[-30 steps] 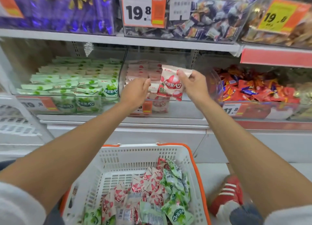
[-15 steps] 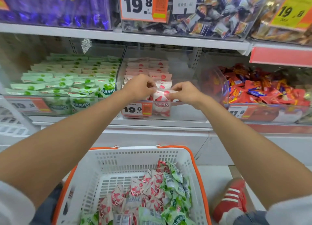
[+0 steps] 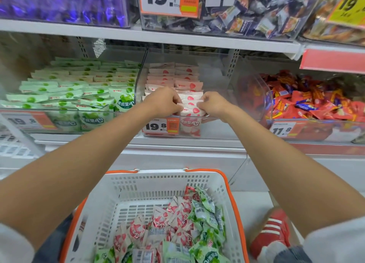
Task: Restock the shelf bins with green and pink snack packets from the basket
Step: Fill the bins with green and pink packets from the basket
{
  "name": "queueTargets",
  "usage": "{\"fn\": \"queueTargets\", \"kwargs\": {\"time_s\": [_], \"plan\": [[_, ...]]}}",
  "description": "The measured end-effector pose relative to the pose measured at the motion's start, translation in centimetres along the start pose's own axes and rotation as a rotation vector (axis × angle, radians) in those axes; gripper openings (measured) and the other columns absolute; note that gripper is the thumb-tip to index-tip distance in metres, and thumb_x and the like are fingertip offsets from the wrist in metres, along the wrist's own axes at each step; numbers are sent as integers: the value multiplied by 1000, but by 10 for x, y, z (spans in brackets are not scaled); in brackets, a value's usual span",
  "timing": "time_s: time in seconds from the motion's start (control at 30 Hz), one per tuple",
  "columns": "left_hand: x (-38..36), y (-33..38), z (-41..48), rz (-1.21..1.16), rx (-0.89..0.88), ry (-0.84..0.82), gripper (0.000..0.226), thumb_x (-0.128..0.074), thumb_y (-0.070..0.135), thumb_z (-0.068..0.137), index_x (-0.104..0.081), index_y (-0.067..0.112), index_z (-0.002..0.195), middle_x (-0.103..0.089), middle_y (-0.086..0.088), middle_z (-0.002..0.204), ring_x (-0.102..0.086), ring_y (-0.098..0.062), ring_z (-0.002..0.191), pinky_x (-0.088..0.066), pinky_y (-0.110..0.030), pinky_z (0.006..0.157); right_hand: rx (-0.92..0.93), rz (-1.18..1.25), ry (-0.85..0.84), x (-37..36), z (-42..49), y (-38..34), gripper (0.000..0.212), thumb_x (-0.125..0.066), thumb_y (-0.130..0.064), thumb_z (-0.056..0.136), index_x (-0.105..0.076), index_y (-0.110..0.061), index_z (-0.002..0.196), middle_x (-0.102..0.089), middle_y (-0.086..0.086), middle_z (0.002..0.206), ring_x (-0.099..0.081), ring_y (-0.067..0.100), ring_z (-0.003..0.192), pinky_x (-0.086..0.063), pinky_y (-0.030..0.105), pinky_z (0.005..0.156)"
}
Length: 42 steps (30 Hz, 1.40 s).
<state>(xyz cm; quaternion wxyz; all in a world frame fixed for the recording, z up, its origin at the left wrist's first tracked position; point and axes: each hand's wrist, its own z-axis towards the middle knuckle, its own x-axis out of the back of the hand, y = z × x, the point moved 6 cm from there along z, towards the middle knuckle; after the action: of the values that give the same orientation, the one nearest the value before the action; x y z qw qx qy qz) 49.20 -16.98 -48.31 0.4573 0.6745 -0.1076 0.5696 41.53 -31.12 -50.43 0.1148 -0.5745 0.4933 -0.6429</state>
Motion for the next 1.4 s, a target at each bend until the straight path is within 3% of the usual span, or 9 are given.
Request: {"fn": "queueTargets", "kwargs": {"time_s": [0.2, 0.33, 0.47, 0.63, 0.7, 0.83, 0.97, 1.23, 1.4], "plan": [[2, -4, -5, -24, 71, 20, 13, -69, 28, 86, -79, 20, 88, -74, 6, 94, -64, -11, 84, -56, -33, 79, 131, -185, 283, 10, -17, -6, 21, -55, -28, 97, -57, -9, 108, -59, 3, 97, -53, 20, 89, -40, 28, 71], [19, 18, -39, 58, -45, 401, 14, -62, 30, 84, -72, 25, 93, -68, 7, 94, -58, -12, 89, -50, -32, 73, 477, -233, 560, 4, -68, -17, 6, -58, -13, 88, -61, -13, 92, -59, 0, 92, -53, 16, 83, -44, 32, 70], [-10, 12, -82, 31, 49, 398, 16, -56, 25, 82, -53, 23, 67, -61, 5, 71, -56, -21, 71, -42, -30, 60, 463, -235, 374, -46, -100, 16, 5, -57, -13, 84, -61, -16, 85, -59, -2, 76, -55, 20, 69, -44, 33, 61], [-117, -74, -136, 43, 349, -197, 13, -58, 22, 81, -62, 14, 70, -65, -1, 77, -64, -24, 81, -53, -31, 73, 13, -255, -200, -146, -107, 134, 16, -53, -11, 89, -61, -17, 76, -62, 2, 76, -60, 27, 80, -53, 37, 75], [-148, -105, -158, 64, 376, -370, 22, -56, 14, 83, -57, 3, 64, -54, -2, 62, -57, -22, 71, -47, -26, 64, -122, -335, -354, -175, -112, 181, 17, -53, -9, 92, -69, -11, 88, -67, 8, 89, -62, 28, 87, -49, 33, 78], [-182, -147, -175, 76, 455, -471, 25, -54, 12, 84, -50, 11, 59, -53, -1, 63, -56, -20, 69, -47, -28, 66, -149, -555, -321, -204, -95, 220, 26, -50, -8, 94, -62, -9, 118, -66, 11, 113, -63, 27, 102, -50, 35, 90], [-206, -165, -180, 49, 477, -524, 20, -57, 17, 86, -69, 2, 78, -69, -10, 88, -67, -23, 88, -54, -32, 79, -74, -749, -251, -228, -72, 229, 28, -51, -2, 90, -61, -5, 116, -67, 12, 108, -65, 26, 98, -52, 37, 87], [-219, -161, -185, 54, 461, -544, 21, -56, 19, 91, -70, 4, 89, -69, -12, 103, -65, -19, 79, -47, -24, 66, 182, -1200, -344, -252, -71, 229, 25, -52, -4, 92, -64, -8, 114, -60, 9, 118, -53, 27, 114, -37, 37, 102], [-212, -146, -183, 23, 399, -532, 15, -53, 16, 89, -62, 13, 77, -62, -7, 89, -59, -19, 74, -54, -29, 75, 219, -1240, -421, -237, -87, 227, 20, -60, -14, 91, -65, -12, 110, -66, 5, 110, -56, 25, 108, -40, 37, 100]]}}
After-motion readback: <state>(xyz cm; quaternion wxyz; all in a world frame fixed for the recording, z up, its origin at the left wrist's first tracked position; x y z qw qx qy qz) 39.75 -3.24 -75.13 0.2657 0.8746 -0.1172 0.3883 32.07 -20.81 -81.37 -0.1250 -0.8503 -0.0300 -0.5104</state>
